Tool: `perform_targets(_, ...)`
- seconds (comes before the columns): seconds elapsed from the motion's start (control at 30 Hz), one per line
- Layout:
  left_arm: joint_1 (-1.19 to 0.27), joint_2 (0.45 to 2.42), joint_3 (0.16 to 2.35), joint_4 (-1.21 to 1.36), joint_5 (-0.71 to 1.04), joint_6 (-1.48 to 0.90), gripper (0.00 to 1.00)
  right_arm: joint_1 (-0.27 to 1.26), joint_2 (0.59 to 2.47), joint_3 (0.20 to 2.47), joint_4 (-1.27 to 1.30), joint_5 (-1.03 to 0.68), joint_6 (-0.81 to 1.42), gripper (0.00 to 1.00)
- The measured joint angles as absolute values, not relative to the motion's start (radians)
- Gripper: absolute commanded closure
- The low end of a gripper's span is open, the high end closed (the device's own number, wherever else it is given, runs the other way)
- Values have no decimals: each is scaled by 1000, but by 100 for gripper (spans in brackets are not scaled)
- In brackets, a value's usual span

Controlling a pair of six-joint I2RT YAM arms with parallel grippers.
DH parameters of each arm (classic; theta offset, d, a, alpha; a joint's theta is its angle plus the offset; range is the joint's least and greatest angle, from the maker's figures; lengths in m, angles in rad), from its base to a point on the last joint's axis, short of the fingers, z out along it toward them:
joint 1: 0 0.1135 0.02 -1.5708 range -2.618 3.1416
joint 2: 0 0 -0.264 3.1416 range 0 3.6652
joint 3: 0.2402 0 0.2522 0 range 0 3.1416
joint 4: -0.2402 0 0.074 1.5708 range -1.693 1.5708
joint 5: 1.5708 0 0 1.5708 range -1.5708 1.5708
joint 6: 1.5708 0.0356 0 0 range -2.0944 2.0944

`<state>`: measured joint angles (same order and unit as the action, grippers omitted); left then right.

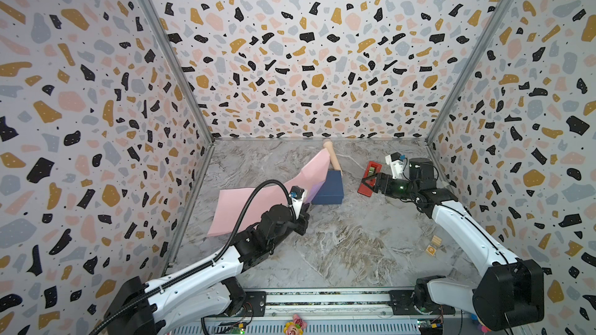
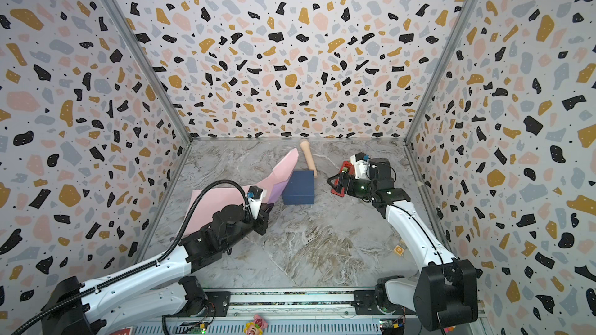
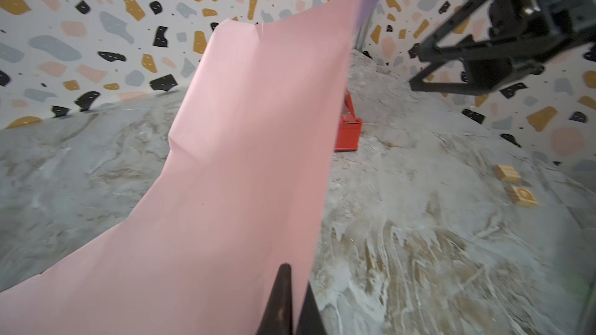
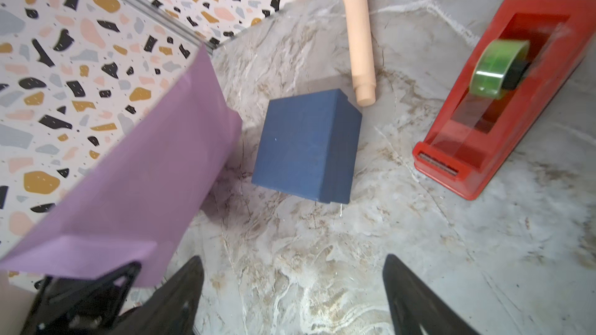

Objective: Wrap the gift box in paper
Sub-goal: 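Drag the pink paper toward the robot with the left gripper, laying it flat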

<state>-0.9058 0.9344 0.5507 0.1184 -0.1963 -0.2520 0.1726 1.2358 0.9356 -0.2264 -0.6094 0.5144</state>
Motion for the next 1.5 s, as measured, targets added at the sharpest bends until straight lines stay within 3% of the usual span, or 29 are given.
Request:
perform_targets(0.23, -1143, 922, 495, 128, -192, -350, 100, 152, 1237, 1010, -269, -568, 516, 11)
perform_targets(0.43, -1297, 1125, 516, 195, -203, -375, 100, 125, 1237, 1039, -304, -556, 511, 11)
perform_targets(0.9, -1319, 1556, 689, 405, -144, -308, 100, 46, 1233, 1053, -383, -506, 484, 9)
perform_targets(1.5, -1319, 1768, 895, 359, -64, 2, 100, 45, 1231, 1013, -390, -460, 469, 9)
